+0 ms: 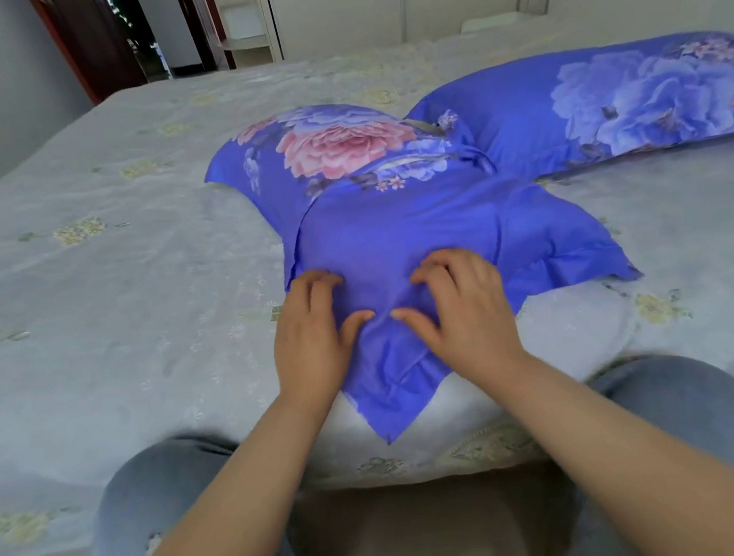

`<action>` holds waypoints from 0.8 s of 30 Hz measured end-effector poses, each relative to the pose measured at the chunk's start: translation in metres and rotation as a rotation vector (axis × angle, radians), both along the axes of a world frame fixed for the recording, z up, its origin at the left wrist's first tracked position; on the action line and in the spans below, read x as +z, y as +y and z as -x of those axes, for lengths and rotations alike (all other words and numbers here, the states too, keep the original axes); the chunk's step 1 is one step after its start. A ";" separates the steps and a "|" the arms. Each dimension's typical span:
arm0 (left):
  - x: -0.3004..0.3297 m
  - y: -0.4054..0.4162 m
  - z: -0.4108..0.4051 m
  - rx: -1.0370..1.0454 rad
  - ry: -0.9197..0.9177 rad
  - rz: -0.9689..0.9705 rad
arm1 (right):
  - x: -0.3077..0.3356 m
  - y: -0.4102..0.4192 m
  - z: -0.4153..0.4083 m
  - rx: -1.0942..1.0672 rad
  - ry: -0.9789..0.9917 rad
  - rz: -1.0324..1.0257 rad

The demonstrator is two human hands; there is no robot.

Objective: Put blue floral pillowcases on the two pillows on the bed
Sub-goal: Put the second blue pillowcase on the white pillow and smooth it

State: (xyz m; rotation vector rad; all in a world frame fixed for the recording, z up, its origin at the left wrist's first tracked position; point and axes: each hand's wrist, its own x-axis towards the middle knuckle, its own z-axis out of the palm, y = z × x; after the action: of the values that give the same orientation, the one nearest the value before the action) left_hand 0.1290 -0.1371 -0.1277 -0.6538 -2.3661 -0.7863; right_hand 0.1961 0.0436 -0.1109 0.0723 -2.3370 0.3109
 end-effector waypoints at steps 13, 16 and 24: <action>0.014 0.019 0.013 0.046 0.111 0.025 | 0.010 0.002 0.033 -0.083 0.106 0.109; 0.030 0.023 0.010 0.100 0.043 -0.071 | 0.023 -0.013 0.029 -0.068 0.122 0.153; 0.044 0.030 0.043 -0.170 -0.390 -0.077 | 0.066 -0.012 0.061 -0.200 -0.364 0.247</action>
State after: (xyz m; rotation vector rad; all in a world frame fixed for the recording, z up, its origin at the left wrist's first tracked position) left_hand 0.0861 -0.1075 -0.0837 -0.7297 -2.6324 -1.1642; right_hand 0.1356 0.0315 -0.0451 -0.3646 -2.6149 0.5463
